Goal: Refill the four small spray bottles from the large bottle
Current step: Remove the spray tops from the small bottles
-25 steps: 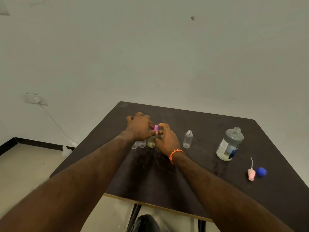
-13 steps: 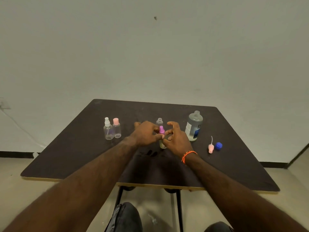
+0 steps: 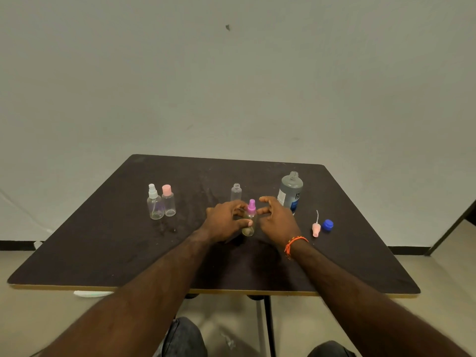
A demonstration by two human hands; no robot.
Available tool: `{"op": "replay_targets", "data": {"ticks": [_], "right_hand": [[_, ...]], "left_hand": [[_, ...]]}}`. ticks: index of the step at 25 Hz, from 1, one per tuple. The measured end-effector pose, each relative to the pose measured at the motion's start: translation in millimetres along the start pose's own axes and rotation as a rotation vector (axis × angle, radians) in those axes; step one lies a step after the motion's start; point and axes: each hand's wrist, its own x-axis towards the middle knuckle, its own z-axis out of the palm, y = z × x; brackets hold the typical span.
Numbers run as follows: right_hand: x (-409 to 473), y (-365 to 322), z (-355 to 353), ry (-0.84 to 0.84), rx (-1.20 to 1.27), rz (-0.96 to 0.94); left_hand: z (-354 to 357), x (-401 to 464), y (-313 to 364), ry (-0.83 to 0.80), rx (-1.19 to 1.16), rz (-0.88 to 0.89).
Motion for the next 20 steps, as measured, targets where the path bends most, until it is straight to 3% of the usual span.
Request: {"op": "replay_targets", "data": {"ticks": [4,9,20], "right_hand": [[12.5,-16.0,-9.4,0.126,-0.174,-0.097],[21.6,-27.2,-5.6,0.004,-0.326,-0.129],[21.7,-28.6,-5.7,0.002,-0.356,-0.132]], "left_hand": [[0.6,1.8,-4.0,0.011,0.074,0.005],[4.8,3.6,-6.6,0.029,0.071,0.034],[7.4,4.3,-9.2,0.035,0.051,0.044]]}}
